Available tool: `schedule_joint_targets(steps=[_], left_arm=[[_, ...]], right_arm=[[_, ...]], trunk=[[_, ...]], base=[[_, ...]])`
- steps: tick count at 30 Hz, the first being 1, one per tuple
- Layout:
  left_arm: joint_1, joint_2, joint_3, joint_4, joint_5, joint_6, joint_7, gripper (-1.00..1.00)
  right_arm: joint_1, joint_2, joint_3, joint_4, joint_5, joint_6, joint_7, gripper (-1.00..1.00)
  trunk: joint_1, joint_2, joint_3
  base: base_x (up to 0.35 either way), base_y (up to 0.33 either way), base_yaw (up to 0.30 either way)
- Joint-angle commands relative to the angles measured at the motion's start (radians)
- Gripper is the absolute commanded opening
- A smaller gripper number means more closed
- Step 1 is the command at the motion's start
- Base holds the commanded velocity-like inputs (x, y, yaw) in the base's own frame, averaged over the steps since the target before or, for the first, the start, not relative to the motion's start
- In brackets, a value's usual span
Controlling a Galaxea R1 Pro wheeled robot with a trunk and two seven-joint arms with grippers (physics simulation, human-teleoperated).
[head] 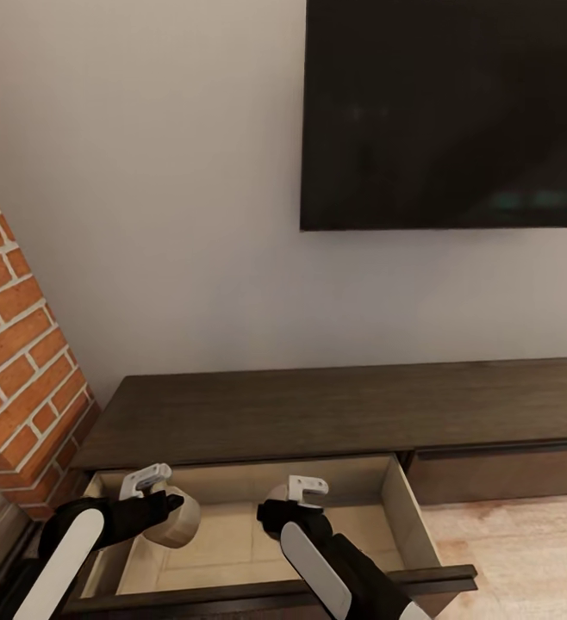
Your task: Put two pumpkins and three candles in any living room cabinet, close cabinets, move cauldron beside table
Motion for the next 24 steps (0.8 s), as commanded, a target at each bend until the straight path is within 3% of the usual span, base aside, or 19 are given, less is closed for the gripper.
schedule_joint_targets(steps=[1, 13, 24], left_arm=[[-0.001, -0.002, -0.002, 0.0, 0.003, 0.0, 0.009, -1.0], [-0.001, -0.015, -0.003, 0.002, -0.014, -0.002, 0.009, -1.0], [-0.001, -0.015, -0.014, 0.002, -0.014, -0.002, 0.009, -1.0]], right_arm=[[-0.001, 0.0, 0.003, 0.001, -0.005, -0.003, -0.008, -1.0], [-0.002, 0.0, 0.008, 0.008, 0.0, -0.064, -0.008, -1.0], [-0.002, 0.0, 0.028, -0.007, 0.001, -0.064, -0.007, -1.0]], trunk=[[0.004, -0.008, -0.004], [0.05, -0.092, -0.042], [0.092, -0.169, -0.076]], base=[[0.0, 0.0, 0.0], [0.0, 0.0, 0.0], [0.0, 0.0, 0.0]])
